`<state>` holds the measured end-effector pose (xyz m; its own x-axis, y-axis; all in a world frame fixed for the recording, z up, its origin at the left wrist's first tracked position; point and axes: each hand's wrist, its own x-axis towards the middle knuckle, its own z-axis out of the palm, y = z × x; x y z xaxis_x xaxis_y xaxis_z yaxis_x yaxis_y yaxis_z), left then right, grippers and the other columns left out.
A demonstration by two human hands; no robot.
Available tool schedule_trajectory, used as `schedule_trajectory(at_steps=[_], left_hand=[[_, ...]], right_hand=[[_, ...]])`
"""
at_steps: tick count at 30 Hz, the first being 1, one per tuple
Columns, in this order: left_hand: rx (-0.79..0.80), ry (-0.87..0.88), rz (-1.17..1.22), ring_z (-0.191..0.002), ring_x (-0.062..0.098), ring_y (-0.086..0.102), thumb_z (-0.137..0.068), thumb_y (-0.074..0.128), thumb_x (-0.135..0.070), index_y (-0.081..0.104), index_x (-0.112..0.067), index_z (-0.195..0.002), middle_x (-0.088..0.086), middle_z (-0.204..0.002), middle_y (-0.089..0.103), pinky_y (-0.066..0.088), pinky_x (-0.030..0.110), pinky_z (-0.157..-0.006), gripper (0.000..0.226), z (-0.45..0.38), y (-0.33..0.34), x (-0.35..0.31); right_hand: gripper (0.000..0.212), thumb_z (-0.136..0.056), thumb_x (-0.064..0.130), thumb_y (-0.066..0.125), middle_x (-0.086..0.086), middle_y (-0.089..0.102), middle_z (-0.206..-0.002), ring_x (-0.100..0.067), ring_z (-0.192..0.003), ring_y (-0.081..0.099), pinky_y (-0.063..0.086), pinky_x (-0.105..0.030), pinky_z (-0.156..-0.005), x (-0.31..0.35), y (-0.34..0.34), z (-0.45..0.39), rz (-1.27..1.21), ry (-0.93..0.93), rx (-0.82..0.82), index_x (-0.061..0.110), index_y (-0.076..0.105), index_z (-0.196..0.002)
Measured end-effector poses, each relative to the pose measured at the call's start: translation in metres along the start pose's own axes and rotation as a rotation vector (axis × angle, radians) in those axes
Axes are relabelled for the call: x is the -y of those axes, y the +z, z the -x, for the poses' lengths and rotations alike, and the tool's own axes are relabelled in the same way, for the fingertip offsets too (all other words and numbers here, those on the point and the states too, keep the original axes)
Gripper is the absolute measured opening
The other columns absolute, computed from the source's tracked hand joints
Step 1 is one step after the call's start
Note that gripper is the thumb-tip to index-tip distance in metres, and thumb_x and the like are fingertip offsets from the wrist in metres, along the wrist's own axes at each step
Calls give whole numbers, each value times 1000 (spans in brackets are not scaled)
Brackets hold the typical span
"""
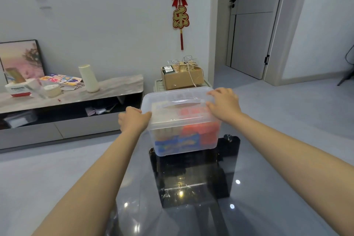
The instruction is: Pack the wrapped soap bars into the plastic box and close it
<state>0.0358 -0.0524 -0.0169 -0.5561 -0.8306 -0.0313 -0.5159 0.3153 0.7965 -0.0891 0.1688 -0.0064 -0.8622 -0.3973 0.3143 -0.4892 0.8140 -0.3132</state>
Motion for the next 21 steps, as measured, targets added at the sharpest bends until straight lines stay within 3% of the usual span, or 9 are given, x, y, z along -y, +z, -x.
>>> schedule_trajectory(at_steps=[3, 5, 7, 10, 13, 15, 17, 19, 21], left_hand=[[155, -89, 140, -117, 37, 51, -81, 67, -33, 39, -3, -133, 18, -135, 46, 50, 49, -95, 66, -10, -1, -4], [223, -161, 286, -110, 38, 59, -81, 68, -29, 43, 2, -132, 19, -130, 54, 51, 49, -94, 65, -14, -2, -3], [205, -192, 378, -111, 38, 59, -78, 72, -28, 43, 1, -133, 20, -132, 54, 51, 50, -94, 69, -15, 3, -1], [77, -46, 306, -119, 37, 53, -77, 74, -26, 36, -6, -141, 14, -141, 46, 50, 52, -95, 78, -11, 5, -2], [18, 46, 271, -108, 33, 59, -78, 73, -22, 59, -6, -122, 9, -120, 62, 52, 51, -90, 49, -8, 6, -2], [-22, 93, 266, -92, 29, 58, -80, 71, -18, 67, -14, -90, -1, -88, 62, 54, 46, -86, 11, -3, 6, -4], [-44, 149, 212, -82, 26, 52, -81, 68, -17, 49, -27, -59, -8, -67, 49, 53, 39, -79, 30, -1, 6, -6], [-49, 178, 162, -80, 26, 51, -82, 65, -18, 43, -29, -57, -8, -65, 47, 55, 43, -80, 36, -3, 6, -6], [-20, 209, 112, -86, 28, 54, -83, 64, -21, 59, -21, -72, -1, -79, 58, 55, 49, -83, 12, -9, 6, -4]], right_hand=[[68, -89, 43, 51, -18, 45, -139, -38, -124, 44, 41, -37, -94, -15, 0, -12, -205, 356, 209, 4, 31, -142], [64, -88, 41, 54, -15, 54, -118, -34, -103, 55, 47, -31, -75, -17, 1, -14, -509, 478, 299, -1, 40, -134], [58, -85, 38, 60, -14, 58, -119, -33, -102, 59, 50, -36, -80, -18, 5, -14, -702, 532, 237, 1, 47, -128], [61, -82, 34, 65, -17, 53, -132, -34, -112, 58, 48, -36, -84, -19, 11, -15, -641, 503, 89, -1, 49, -130], [41, -83, 28, 65, -19, 65, -116, -31, -93, 62, 43, -30, -68, -16, 11, -15, -571, 413, 21, -2, 64, -111], [31, -83, 24, 65, -20, 70, -103, -28, -80, 59, 41, -28, -65, -16, 9, -13, -547, 374, -20, -2, 70, -98], [30, -84, 23, 64, -20, 71, -100, -30, -81, 61, 44, -29, -65, -15, 9, -11, -512, 355, -50, -3, 71, -97], [30, -84, 23, 63, -20, 72, -101, -32, -88, 64, 49, -33, -70, -16, 7, -10, -496, 322, -62, -2, 71, -99], [30, -84, 24, 63, -19, 70, -105, -34, -94, 65, 52, -37, -77, -20, 10, -14, -507, 303, -40, 0, 70, -101]])
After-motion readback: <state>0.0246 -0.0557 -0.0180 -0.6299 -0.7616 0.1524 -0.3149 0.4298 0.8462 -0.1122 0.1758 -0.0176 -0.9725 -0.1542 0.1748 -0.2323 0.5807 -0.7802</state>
